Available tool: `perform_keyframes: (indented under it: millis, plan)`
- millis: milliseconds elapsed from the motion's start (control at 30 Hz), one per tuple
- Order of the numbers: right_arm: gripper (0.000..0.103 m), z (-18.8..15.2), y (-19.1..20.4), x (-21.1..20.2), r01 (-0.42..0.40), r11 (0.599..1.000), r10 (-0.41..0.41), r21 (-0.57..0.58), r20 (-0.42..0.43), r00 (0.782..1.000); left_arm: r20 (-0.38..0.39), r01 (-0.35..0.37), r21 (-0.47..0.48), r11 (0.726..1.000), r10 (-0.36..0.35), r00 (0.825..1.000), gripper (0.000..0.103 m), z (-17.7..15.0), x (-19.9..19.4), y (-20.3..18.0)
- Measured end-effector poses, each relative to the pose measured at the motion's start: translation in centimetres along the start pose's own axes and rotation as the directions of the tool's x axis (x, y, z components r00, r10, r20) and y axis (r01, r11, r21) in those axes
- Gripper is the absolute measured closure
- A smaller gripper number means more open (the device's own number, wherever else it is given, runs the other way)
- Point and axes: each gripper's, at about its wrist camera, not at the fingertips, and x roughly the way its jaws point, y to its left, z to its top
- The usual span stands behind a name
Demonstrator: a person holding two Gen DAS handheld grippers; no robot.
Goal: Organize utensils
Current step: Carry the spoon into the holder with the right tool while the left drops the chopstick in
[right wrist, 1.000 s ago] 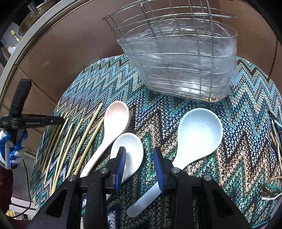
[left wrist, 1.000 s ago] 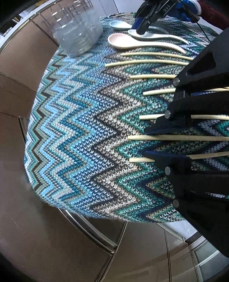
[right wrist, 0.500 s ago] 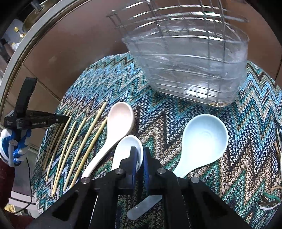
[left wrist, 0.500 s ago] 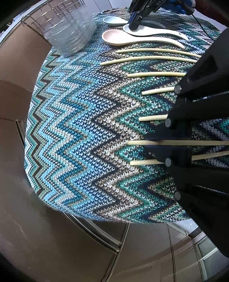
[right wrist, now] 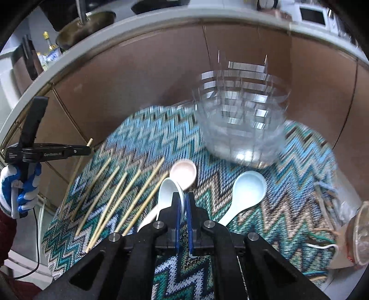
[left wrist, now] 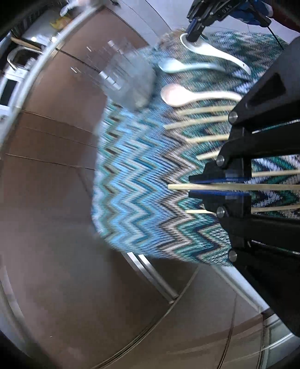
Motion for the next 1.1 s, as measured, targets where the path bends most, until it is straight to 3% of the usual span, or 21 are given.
perform_keyframes:
  millis: [100,200,300,400,500,600,667,733,867,967,1100]
  plan:
    - [0.098,1.1,0.5,-2.4,0.048,0.999,-0.047,-0.009,0.080,0.996,0.110,0.022,0.004,1.000,-0.022,0.994,0.098,1.1,-3.7,-0.9]
    - [0.098,2.8,0.6,-4.8,0.107,0.994,-0.105,-0.003,0.176,0.979,0.219,0.057,0.007,0.998,-0.057,0.974,0.098,3.3,-7.0,-2.3]
    - [0.098,5.1,0.2,-6.3,0.189,0.982,-0.186,0.019,0.284,0.941,0.316,0.116,-0.003,0.993,-0.109,0.943,0.098,6.3,-8.5,-3.6]
    - [0.098,7.1,-0.4,-7.3,0.249,0.967,-0.250,0.053,0.382,0.890,0.430,0.184,-0.027,0.983,-0.155,0.890,0.098,8.8,-10.4,-4.8]
    - [0.098,9.3,-1.0,-7.1,0.355,0.930,-0.358,0.098,0.474,0.805,0.526,0.252,-0.056,0.966,-0.186,0.830,0.098,11.6,-10.5,-5.7]
    - [0.098,10.5,-2.0,-5.4,0.422,0.895,-0.433,0.144,0.510,0.743,0.603,0.302,-0.086,0.950,-0.191,0.775,0.098,13.9,-9.4,-7.6]
    - [0.098,11.0,-2.5,-3.9,0.441,0.881,-0.461,0.170,0.514,0.723,0.652,0.303,-0.109,0.947,-0.162,0.741,0.098,15.2,-8.3,-8.9]
    - [0.098,11.1,-3.2,-2.4,0.457,0.870,-0.482,0.185,0.508,0.713,0.675,0.308,-0.123,0.943,-0.148,0.723,0.098,16.1,-6.9,-9.9]
    - [0.098,10.1,-4.0,0.3,0.485,0.850,-0.517,0.205,0.498,0.696,0.702,0.254,-0.141,0.957,-0.084,0.707,0.098,16.7,-2.9,-11.9]
    - [0.098,8.8,-4.6,1.7,0.498,0.840,-0.533,0.214,0.494,0.686,0.697,0.236,-0.151,0.960,-0.066,0.714,0.098,16.8,-0.1,-13.0]
    - [0.097,7.6,-5.4,3.2,0.481,0.847,-0.526,0.225,0.485,0.699,0.710,0.181,-0.154,0.971,-0.018,0.704,0.098,16.0,2.4,-14.3]
